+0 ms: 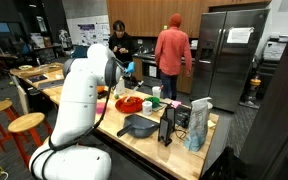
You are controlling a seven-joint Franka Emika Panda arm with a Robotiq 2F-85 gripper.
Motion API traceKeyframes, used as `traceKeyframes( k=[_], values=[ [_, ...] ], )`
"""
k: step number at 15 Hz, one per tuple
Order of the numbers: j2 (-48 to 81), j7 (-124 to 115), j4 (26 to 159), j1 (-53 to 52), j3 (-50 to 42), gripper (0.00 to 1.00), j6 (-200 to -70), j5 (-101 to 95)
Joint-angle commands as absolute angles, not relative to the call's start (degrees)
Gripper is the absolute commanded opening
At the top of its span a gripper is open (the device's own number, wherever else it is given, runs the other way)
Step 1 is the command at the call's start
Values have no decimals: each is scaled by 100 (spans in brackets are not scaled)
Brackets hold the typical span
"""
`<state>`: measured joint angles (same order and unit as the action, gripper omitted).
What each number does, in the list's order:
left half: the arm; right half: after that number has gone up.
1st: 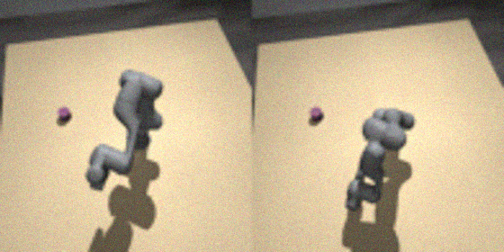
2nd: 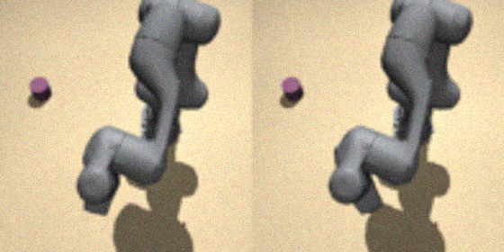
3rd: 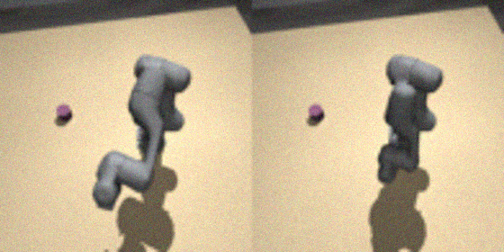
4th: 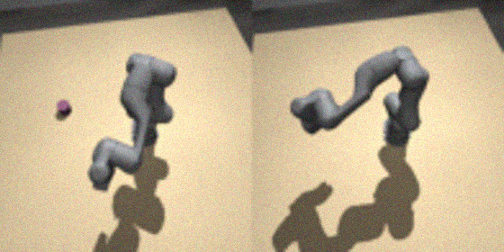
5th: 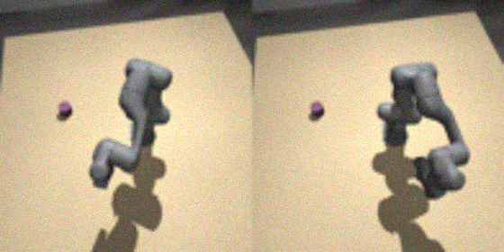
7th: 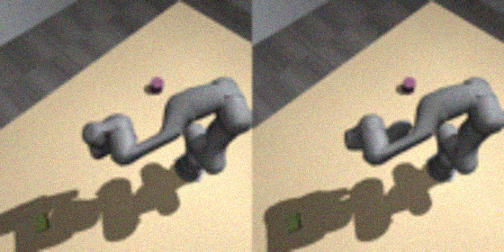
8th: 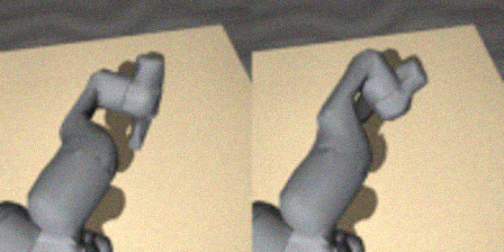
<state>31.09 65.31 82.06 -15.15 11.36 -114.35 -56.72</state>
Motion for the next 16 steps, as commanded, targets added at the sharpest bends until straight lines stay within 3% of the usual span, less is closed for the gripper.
traceKeyframes(
  k=[1, 4, 8, 13, 16],
  values=[
    [3129, 6957, 8213, -1430, 1230, 2, -11942, -5402],
    [3066, 7651, 8315, -1356, 1369, 2, -11909, -4729],
    [3022, 8479, 8245, -1510, 1269, 2, -10871, -4019],
    [3228, 8555, 7845, -1783, 997, 2, -9318, -4358],
    [3359, 8429, 7677, -1882, 913, 2, -9139, -4831]
  ],
)
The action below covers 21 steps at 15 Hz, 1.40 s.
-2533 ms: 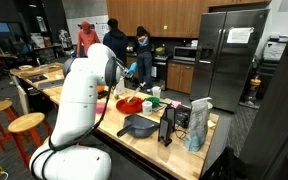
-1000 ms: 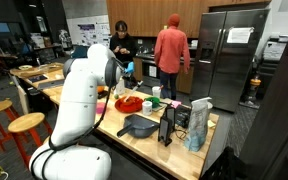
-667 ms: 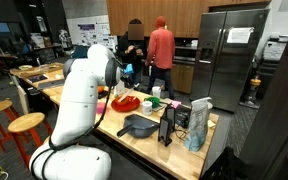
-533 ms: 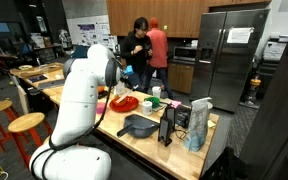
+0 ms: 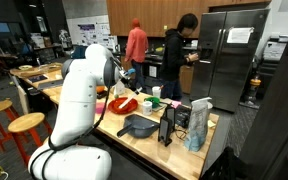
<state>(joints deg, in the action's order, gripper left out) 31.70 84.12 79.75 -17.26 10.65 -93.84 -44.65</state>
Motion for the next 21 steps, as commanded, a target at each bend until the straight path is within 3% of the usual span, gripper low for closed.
traceKeyframes(
  k=[1, 13, 17, 21],
  values=[
    [3398, 8407, 7644, -1901, 904, 2, -9158, -4997],
    [3537, 7297, 7819, -1986, 956, 2, -11264, -6710],
    [3422, 7284, 7901, -1845, 1090, 2, -11938, -6517],
    [3284, 7838, 7991, -1800, 1194, 2, -11674, -5847]
  ],
)
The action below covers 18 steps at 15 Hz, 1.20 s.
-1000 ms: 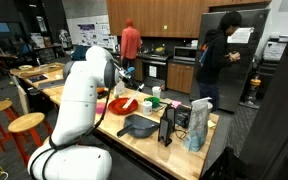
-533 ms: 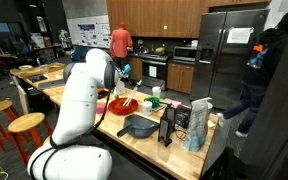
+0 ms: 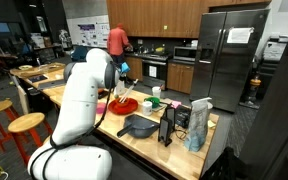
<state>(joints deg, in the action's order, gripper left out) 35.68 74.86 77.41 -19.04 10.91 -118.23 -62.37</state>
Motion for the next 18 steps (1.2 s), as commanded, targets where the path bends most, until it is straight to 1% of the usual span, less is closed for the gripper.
traceKeyframes(
  k=[1, 5, 7, 18],
  values=[
    [3265, 7987, 7974, -1851, 1162, 2, -11412, -5732],
    [3273, 8358, 7838, -2021, 1037, 2, -10260, -5632],
    [3307, 8289, 7775, -2063, 1001, 2, -9933, -5767],
    [3662, 7440, 7822, -2245, 904, 2, -10240, -7534]
  ],
)
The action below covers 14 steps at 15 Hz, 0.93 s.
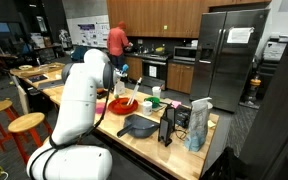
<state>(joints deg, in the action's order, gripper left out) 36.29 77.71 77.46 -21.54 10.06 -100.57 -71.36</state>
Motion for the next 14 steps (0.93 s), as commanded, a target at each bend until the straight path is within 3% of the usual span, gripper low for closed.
traceKeyframes(
  k=[1, 14],
  values=[
    [3686, 7321, 7822, -2263, 912, 2, -10288, -7672],
    [3438, 6537, 8108, -2237, 1163, 2, -11207, -8119]
  ],
)
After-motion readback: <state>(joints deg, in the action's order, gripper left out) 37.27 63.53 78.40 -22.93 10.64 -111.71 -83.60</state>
